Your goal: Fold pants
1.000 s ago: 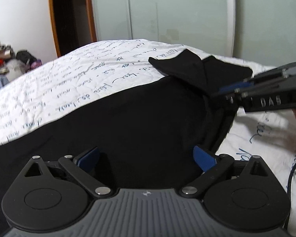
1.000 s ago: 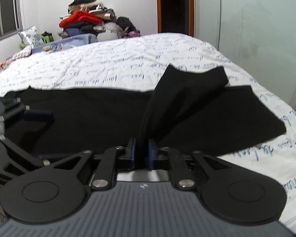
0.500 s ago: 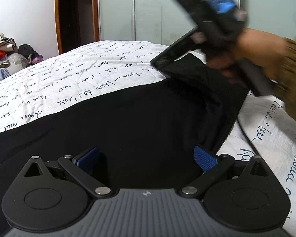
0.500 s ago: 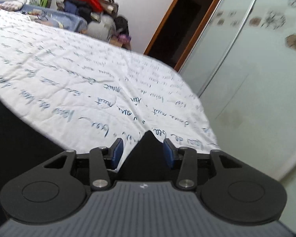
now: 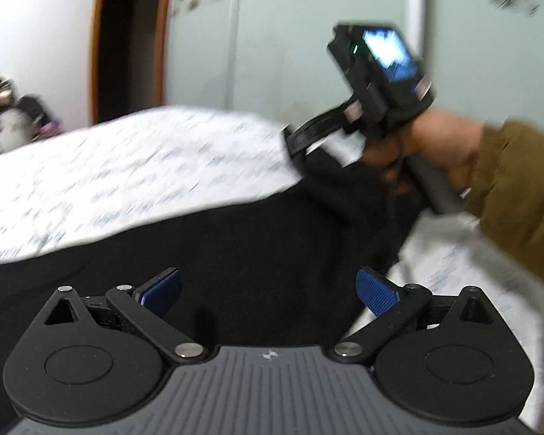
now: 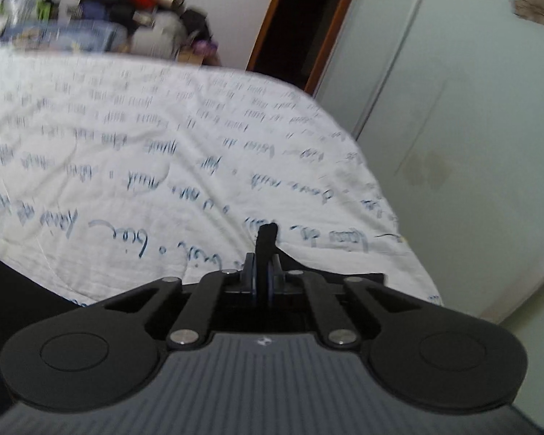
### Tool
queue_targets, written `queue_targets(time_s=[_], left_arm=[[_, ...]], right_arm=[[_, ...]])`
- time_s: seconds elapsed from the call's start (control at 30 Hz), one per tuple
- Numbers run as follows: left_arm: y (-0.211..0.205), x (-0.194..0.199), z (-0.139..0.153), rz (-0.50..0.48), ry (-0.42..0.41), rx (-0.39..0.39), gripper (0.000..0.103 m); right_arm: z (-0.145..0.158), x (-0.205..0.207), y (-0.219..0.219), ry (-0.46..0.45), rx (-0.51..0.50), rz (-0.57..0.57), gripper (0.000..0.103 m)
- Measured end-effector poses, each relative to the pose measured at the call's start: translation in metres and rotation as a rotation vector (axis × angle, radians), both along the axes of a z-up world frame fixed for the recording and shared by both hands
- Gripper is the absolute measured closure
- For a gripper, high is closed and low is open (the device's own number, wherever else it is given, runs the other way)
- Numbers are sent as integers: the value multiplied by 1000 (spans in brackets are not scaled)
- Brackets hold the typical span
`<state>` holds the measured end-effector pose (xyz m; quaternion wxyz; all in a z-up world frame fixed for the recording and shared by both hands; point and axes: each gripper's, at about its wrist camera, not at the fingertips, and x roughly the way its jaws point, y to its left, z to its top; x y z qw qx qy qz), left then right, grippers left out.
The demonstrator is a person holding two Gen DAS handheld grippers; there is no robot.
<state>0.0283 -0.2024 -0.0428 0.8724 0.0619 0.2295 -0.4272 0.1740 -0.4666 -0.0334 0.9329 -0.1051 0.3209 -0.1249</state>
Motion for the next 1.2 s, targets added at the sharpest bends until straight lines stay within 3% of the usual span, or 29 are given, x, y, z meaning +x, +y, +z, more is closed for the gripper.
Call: queue_targets(time_s=[0.3, 0.53, 0.7, 0.87, 1.07, 1.2], left_arm=[[-47, -2, 6, -126, -56, 105, 0], [-66, -7, 4, -175, -70, 122, 1], [-72, 1, 3, -185, -9, 107, 1], [-73, 5, 0, -180, 17, 130, 0], [-68, -10, -1, -178, -29, 169, 0], [-66, -15, 1, -181, -35, 173, 0]], right_arm=[[46, -59, -45, -200, 235, -52, 98], [63, -89, -62, -271, 282, -68, 98], [67, -108, -77, -310, 298, -113, 98], [47, -131, -100, -301, 346, -196, 98], [-6, -151, -123, -232, 447, -314, 98], [-21, -165, -125, -229, 491, -343, 98]])
